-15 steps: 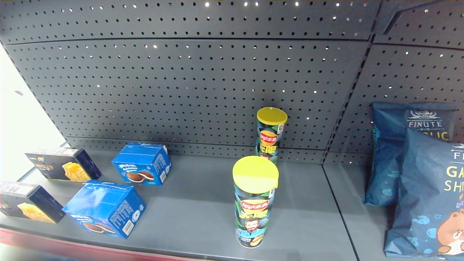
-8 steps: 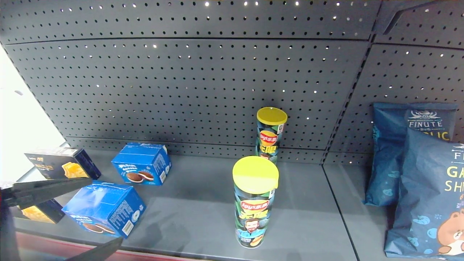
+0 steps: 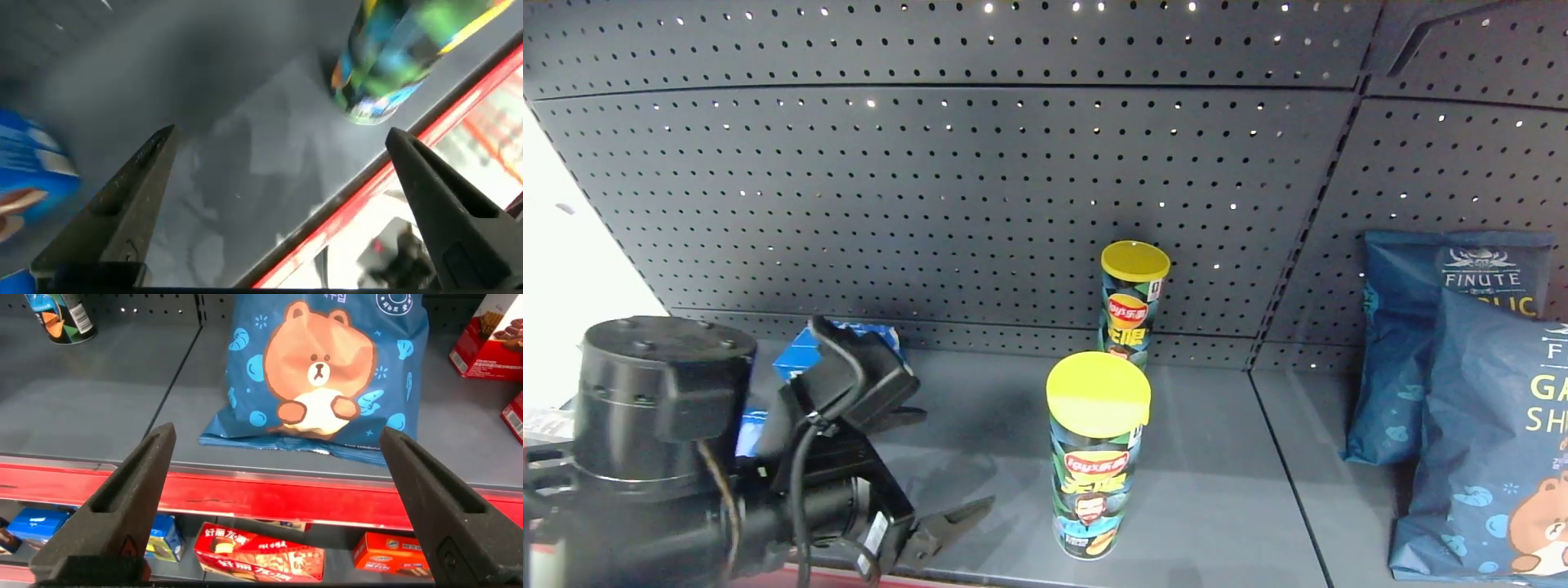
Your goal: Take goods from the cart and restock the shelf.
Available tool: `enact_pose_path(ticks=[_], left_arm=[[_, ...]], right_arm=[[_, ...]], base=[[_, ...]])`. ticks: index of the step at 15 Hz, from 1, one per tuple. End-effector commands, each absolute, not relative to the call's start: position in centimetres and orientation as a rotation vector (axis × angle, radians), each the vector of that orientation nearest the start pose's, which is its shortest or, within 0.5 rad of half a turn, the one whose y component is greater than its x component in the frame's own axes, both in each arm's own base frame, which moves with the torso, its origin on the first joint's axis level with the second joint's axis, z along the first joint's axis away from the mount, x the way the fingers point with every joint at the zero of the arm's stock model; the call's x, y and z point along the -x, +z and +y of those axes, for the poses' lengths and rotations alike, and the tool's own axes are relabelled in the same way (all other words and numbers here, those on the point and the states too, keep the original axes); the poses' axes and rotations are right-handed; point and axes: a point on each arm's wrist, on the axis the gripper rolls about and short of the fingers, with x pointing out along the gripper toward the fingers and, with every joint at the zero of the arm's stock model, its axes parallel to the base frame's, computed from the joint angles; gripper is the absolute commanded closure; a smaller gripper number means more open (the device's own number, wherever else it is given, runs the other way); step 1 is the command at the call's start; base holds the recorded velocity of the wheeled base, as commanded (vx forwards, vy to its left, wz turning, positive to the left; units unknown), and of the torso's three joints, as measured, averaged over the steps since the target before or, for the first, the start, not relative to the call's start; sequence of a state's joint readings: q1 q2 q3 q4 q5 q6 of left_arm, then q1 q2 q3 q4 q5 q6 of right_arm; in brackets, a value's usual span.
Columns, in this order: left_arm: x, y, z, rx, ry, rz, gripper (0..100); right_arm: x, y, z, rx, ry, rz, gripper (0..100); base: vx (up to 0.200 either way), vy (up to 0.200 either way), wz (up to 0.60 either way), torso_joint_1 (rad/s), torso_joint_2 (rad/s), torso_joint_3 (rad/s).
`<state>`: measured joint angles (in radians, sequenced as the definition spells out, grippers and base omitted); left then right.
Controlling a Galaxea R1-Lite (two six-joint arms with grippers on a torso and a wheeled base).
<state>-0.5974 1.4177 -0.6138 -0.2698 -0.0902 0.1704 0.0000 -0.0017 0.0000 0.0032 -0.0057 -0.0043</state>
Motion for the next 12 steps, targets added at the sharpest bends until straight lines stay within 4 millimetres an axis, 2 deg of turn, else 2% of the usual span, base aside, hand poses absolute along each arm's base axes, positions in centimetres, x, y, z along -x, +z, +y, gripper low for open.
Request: enact_pose_path(ticks=[1,4,12], left_arm=[[-19.6,14.4,-13.7,-0.331,-0.715,0.577,0],[-21.0,13.3,-14.5,-0.345,-0.674,0.618,0],[-23.3,13.5,-16.3,-0.324,-0.694,0.550,0]], right_arm=[[2.3,7.5,0.0,0.005,-0.006,0.003,0],[2.3,7.5,0.0,0.005,-0.006,0.003,0],[2.3,7.5,0.0,0.005,-0.006,0.003,0]], base=[[0.000,0.000,0.00,0.000,0.00,0.000],[0.000,0.000,0.00,0.000,0.00,0.000],[0.000,0.000,0.00,0.000,0.00,0.000]])
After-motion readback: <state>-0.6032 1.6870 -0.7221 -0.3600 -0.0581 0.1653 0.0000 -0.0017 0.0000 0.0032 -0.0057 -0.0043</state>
